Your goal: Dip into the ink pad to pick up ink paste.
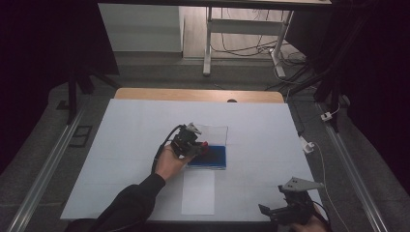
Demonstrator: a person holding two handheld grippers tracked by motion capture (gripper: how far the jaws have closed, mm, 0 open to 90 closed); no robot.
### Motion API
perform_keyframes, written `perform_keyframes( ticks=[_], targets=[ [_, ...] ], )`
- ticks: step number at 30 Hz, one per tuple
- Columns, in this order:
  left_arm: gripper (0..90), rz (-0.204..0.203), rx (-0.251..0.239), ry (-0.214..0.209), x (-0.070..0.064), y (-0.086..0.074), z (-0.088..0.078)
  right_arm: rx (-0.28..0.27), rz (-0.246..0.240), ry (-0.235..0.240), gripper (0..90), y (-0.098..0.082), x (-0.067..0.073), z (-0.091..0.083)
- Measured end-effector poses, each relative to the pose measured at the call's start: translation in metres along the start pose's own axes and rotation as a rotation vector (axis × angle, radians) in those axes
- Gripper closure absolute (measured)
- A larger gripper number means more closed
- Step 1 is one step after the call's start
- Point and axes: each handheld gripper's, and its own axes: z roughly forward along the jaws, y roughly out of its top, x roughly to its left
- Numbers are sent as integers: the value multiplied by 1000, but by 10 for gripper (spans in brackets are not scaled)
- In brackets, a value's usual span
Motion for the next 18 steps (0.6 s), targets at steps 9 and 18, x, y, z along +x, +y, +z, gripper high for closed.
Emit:
perform_keyframes(
  ticks=[9, 18],
  targets=[
    [798, 33, -20, -21, -8, 4, -4, -10, 10, 17, 5, 0, -2, -1],
    [797, 60, 19, -20, -12, -1, 13, -14, 16, 22, 0, -1, -2, -1]
  ],
)
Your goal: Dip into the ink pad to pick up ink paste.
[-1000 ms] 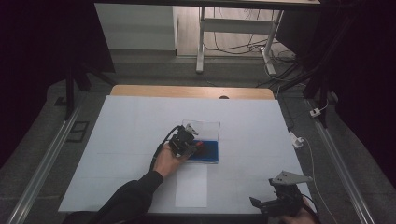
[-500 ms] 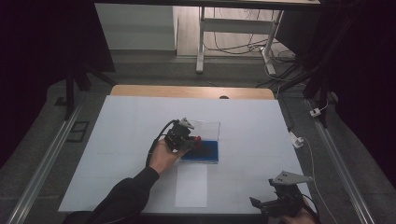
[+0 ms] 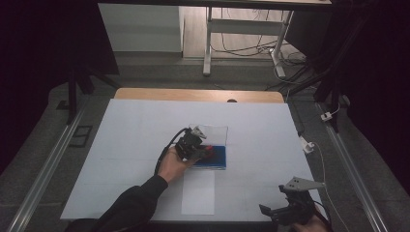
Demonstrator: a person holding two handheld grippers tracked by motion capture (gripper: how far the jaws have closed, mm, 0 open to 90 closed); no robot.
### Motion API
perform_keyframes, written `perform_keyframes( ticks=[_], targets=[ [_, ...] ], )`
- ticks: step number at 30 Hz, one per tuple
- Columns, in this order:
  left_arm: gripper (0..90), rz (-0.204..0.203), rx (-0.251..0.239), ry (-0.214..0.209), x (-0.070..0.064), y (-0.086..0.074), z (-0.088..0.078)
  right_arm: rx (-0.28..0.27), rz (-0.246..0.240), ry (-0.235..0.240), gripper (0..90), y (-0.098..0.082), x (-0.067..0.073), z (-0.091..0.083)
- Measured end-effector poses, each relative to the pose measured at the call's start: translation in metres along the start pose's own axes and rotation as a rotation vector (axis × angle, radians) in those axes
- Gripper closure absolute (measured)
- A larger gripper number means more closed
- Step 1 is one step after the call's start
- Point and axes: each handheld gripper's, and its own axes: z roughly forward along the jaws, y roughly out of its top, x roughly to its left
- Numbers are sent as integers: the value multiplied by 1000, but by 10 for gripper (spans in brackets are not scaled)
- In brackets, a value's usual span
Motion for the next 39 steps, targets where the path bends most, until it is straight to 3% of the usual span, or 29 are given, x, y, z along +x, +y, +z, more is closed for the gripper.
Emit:
perform_keyframes(
  ticks=[9, 14, 19, 25, 36, 39],
  targets=[
    [797, -7, 15, 2, 2, -6, 10, 4, -4, 1, 0, 0, 0, 1],
    [798, -34, 20, -13, 5, -7, 11, 7, 0, 1, 0, 0, 0, 1],
    [802, -26, 31, -10, 4, -6, 12, 14, -4, -3, 0, 0, 1, 1],
    [804, 3, 53, 37, -4, -3, 13, 20, -4, -4, 0, 1, 1, 2],
    [804, 65, 28, 126, -18, -7, 15, 30, -10, -5, 0, 1, 2, 3],
    [805, 47, 21, 105, -15, -8, 15, 30, -10, -4, 0, 1, 2, 3]
  ],
)
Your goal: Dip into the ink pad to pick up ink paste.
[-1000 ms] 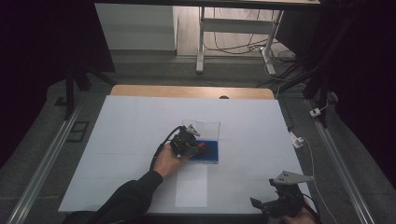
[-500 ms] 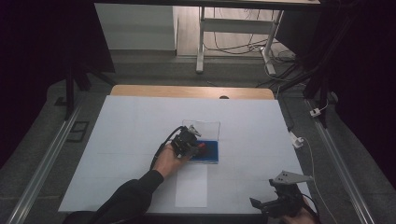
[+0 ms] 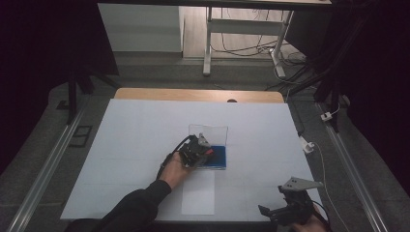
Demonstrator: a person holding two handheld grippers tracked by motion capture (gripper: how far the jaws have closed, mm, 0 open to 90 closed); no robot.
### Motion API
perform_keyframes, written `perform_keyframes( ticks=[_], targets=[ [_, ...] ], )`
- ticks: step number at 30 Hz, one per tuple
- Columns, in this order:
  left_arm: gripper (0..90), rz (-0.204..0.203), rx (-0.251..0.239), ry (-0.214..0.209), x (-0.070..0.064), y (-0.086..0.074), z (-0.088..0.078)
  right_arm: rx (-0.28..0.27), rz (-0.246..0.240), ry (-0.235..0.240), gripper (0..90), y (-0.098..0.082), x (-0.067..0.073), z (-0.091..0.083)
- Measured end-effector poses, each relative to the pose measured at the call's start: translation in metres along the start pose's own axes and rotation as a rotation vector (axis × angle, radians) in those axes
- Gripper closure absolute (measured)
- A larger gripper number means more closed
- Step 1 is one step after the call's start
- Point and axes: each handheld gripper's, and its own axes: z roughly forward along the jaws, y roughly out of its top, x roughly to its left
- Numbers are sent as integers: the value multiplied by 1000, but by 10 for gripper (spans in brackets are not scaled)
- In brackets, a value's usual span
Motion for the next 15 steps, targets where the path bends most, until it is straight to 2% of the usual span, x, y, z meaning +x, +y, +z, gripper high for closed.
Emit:
perform_keyframes(
  ticks=[5, 7, 12, 15],
  targets=[
    [805, -74, -23, -94, 15, -4, 0, 1, 0, 1, 0, 0, 0, 0],
    [805, -93, -30, -118, 19, -6, 1, 1, 1, 0, 0, 0, 0, 0],
    [804, -78, -27, -103, 17, -5, 0, 0, 6, 1, 0, 0, 0, 0],
    [802, -90, -26, -117, 19, -4, 0, -1, 5, 1, 0, 0, -1, 0]
  ],
)
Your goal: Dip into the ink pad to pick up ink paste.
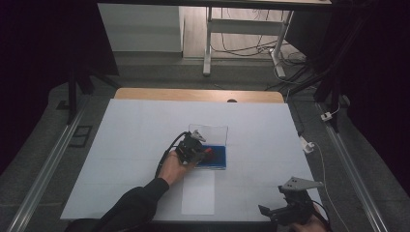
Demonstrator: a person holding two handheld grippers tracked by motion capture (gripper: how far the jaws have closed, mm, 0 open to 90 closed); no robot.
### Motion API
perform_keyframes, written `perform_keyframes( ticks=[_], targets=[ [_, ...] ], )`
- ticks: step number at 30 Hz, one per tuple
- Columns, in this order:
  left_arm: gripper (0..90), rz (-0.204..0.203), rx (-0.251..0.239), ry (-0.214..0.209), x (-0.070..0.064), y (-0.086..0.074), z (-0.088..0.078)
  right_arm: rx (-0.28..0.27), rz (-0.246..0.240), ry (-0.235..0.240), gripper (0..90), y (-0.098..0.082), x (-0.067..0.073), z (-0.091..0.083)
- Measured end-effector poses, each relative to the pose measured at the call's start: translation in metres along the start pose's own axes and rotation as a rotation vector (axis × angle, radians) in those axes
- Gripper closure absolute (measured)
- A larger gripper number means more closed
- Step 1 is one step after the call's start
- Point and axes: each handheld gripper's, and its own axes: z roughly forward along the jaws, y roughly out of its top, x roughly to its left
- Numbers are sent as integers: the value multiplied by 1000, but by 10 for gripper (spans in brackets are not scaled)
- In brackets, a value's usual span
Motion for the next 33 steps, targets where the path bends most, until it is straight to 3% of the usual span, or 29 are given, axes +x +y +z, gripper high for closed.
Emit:
perform_keyframes(
  ticks=[3, 7, 17, 25, 33],
  targets=[
    [801, -2, 2, -2, 1, 0, 0, -2, 0, -2, 0, 0, 0, 0],
    [800, 29, 16, 25, -4, 3, -1, -2, -4, -1, 0, 0, 0, 0],
    [796, 50, 2, 39, -6, 3, -3, 0, -9, -6, 0, 0, 1, 0],
    [796, 50, -48, 10, -10, 9, -23, 1, -8, -7, 0, 0, 1, 0],
    [796, 63, -65, 2, -17, 7, -40, 4, -9, -10, 0, 0, 1, 0]
  ],
)
